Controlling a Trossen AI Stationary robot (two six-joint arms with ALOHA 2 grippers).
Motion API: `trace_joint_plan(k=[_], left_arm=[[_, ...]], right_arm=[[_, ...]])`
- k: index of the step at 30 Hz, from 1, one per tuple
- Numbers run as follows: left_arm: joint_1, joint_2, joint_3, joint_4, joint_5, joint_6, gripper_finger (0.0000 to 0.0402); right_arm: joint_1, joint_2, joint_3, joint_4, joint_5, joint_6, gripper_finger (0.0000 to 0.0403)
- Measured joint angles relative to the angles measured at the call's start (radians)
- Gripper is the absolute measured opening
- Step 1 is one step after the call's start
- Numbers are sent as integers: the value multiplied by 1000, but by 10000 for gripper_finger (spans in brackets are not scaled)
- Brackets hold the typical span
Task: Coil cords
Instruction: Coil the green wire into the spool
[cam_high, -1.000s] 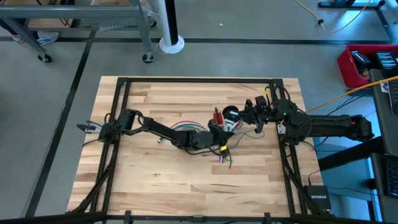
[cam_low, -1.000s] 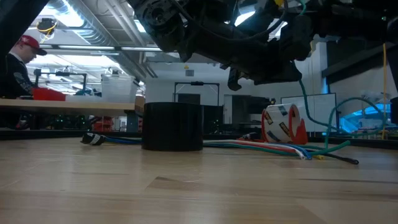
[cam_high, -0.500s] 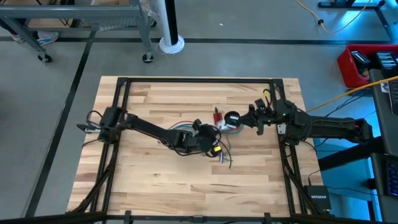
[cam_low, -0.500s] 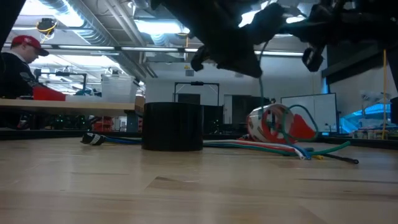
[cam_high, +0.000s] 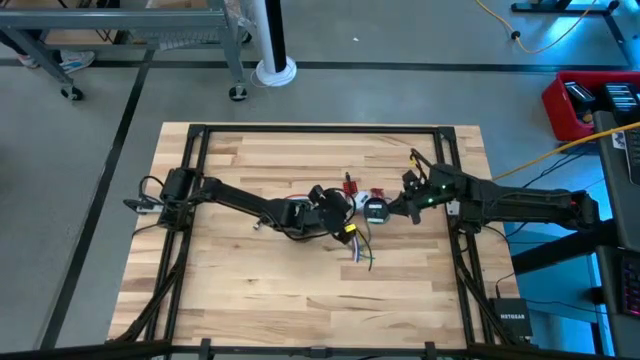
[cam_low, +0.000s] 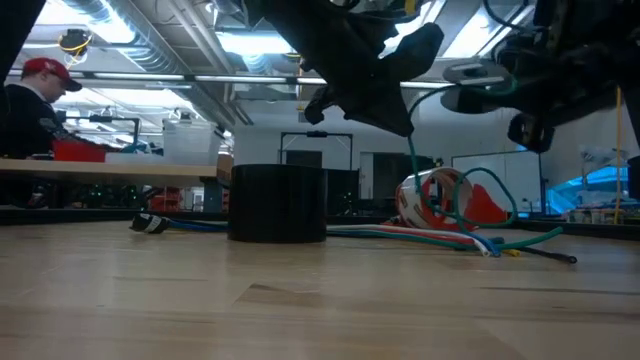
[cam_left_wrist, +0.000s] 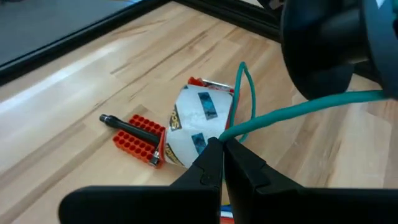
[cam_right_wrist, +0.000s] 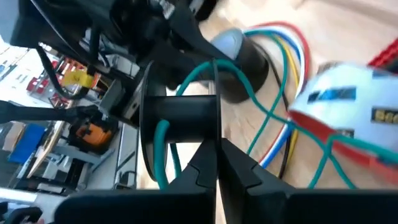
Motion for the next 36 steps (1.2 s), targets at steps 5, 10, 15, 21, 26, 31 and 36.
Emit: trace_joint_plan(k=[5, 10, 15, 21, 26, 31, 36], left_arm=[[0, 0, 0, -53, 20, -45, 0], [1, 0, 0, -64, 124, -118, 0], [7, -31, 0, -83, 242, -181, 0], [44, -90, 0, -74, 327, -206, 0], [92, -99, 0, -65, 392, -294, 0], [124, -91, 0, -67, 513, -391, 0], [161, -91, 0, -72, 736, -474, 0]], right_arm=[[0, 0, 0, -57, -58, 25, 3], [0, 0, 0, -114, -78, 52, 3], [1, 1, 0, -177, -82, 52, 3], [1, 1, 0, -207, -89, 53, 3], [1, 4, 0, -194, -83, 53, 3], [1, 8, 0, -201, -13, 52, 3], [1, 8, 0, -207, 74, 71, 3]])
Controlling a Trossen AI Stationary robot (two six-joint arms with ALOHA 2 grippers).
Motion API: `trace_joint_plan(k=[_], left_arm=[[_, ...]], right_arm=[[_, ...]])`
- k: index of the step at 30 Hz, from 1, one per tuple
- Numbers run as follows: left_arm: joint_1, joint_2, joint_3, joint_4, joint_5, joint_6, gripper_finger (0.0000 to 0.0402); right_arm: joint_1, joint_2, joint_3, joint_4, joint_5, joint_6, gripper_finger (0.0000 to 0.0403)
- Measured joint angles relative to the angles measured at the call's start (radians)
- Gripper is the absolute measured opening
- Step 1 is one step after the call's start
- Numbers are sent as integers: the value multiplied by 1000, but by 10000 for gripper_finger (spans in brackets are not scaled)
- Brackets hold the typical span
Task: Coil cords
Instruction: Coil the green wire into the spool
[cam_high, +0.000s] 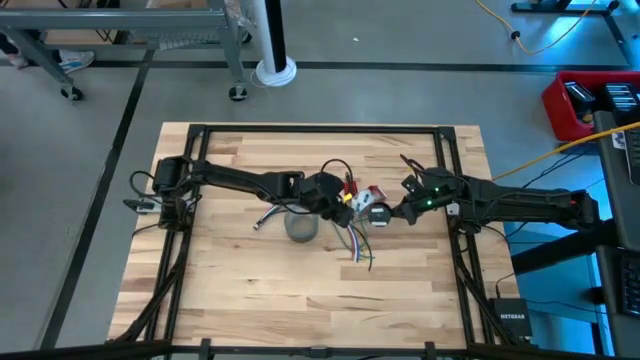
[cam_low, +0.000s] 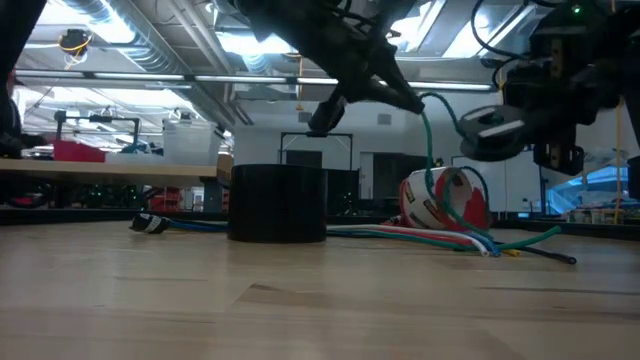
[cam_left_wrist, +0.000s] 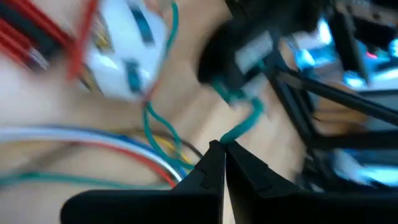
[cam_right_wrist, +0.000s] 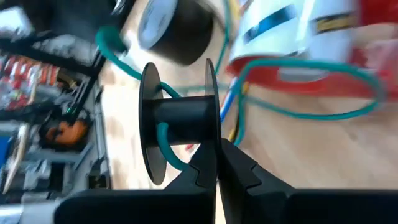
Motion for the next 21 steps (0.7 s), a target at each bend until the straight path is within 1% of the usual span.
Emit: trace_joint_plan(k=[2, 4, 5, 9, 16, 21], left_arm=[[17, 0, 0, 0, 108, -49, 0], [30, 0, 0, 3, 170, -85, 0], [37, 0, 0, 6, 185, -100, 1], [63, 0, 0, 56, 207, -140, 1], [109, 1, 0, 248, 196, -194, 1], [125, 5, 0, 263, 177, -214, 1]], right_arm=[[0, 0, 0, 1, 43, 6, 3], [0, 0, 0, 2, 77, 6, 3], [0, 0, 0, 3, 91, 6, 3], [0, 0, 0, 6, 132, 7, 3], [0, 0, 0, 24, 141, 8, 3], [0, 0, 0, 82, 137, 8, 3]])
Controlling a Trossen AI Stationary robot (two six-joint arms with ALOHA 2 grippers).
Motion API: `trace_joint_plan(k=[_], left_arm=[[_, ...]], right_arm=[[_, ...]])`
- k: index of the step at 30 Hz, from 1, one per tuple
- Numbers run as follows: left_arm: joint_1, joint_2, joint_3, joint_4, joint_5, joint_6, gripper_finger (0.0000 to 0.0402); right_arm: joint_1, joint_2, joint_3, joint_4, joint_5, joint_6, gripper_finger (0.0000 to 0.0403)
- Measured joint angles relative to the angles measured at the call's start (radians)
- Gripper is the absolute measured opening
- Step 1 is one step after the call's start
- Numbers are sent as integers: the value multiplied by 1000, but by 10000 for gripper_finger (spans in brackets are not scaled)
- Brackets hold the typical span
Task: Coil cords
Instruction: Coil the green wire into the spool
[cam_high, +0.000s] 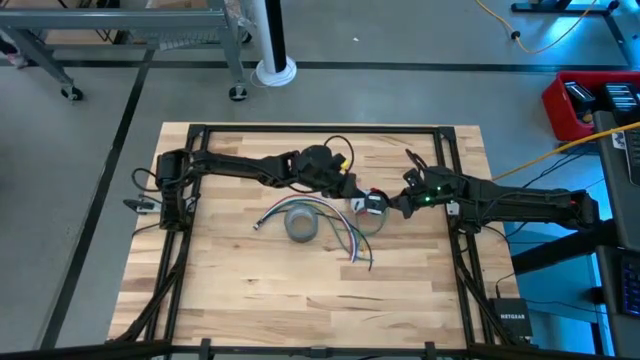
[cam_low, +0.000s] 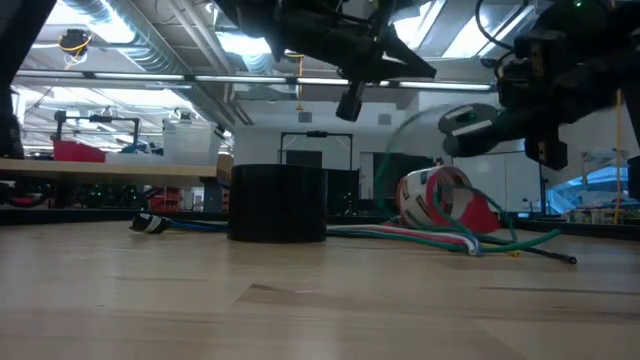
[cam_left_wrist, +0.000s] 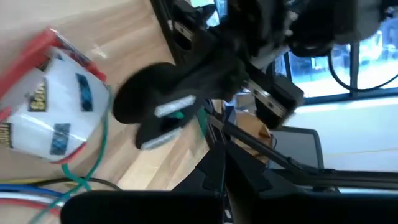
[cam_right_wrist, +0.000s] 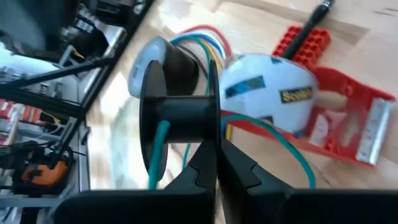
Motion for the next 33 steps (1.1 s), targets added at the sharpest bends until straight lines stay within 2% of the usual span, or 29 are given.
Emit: trace_joint_plan(k=[3, 6, 13, 17, 24, 27, 30, 33], left_arm=[[-2, 0, 0, 9, 0, 22, 1], [-9, -1, 0, 57, 0, 124, 1], [-31, -3, 0, 189, 62, 522, 1], [-48, -3, 0, 191, 71, 501, 19], [-82, -2, 0, 185, 71, 492, 126], [-94, -2, 0, 184, 71, 537, 162], [-107, -2, 0, 137, 69, 563, 174], [-134, -2, 0, 13, 7, 600, 170]], right_arm=[[0, 0, 0, 5, -5, 0, 3], [0, 0, 0, 3, -6, 0, 3], [0, 0, 0, 3, -7, -1, 3], [0, 0, 0, 2, -14, -1, 3], [-1, 0, 0, 2, -14, -2, 3], [-1, 0, 0, 3, -13, -2, 3], [-1, 0, 0, 8, 22, -3, 3], [-1, 0, 0, 26, 68, -3, 3]])
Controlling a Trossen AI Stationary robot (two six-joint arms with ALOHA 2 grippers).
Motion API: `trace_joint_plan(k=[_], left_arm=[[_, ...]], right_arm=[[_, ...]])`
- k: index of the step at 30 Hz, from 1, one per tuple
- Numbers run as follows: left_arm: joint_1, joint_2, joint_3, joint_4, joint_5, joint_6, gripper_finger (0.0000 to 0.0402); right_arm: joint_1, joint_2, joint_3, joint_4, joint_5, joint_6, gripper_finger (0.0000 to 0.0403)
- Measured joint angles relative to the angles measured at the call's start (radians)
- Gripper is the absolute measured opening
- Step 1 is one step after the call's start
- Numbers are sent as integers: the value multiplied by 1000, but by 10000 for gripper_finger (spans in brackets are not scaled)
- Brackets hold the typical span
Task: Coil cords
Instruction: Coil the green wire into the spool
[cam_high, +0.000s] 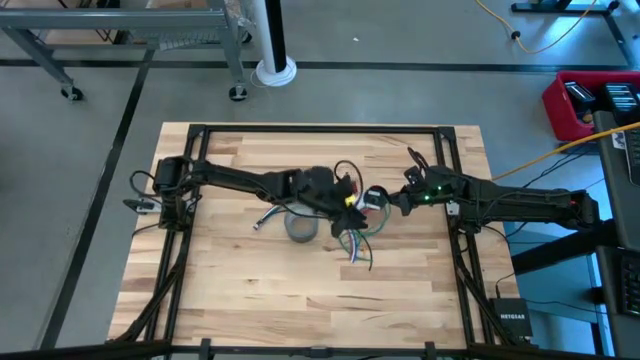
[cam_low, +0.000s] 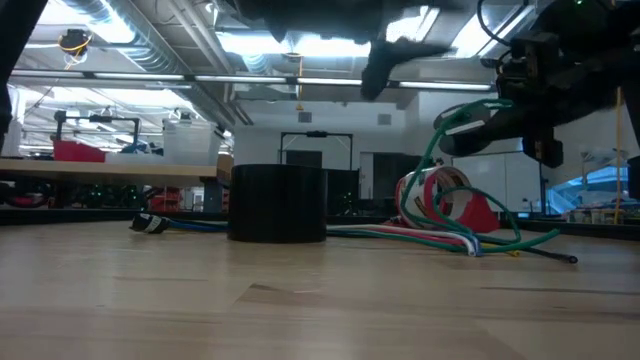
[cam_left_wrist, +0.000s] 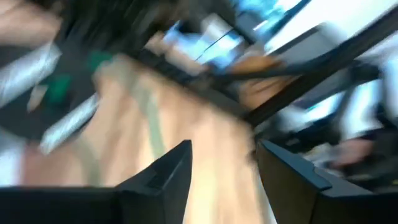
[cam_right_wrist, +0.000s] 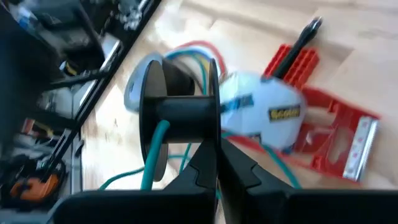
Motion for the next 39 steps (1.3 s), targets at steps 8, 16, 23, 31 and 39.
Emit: trace_joint_plan(k=[8, 16, 23, 31, 39], left_arm=[[-116, 0, 0, -232, -371, 96, 136], [-151, 8, 0, -209, -506, 149, 131], [-159, 73, 0, -125, -507, 144, 130], [-158, 85, 0, -128, -524, 116, 130], [-158, 85, 0, -205, -551, 62, 92]], right_arm=[[0, 0, 0, 84, 22, -1, 3], [0, 0, 0, 83, 24, 0, 3], [0, 0, 0, 91, 36, 1, 3], [0, 0, 0, 90, 49, 2, 3], [0, 0, 0, 111, 48, 2, 3]])
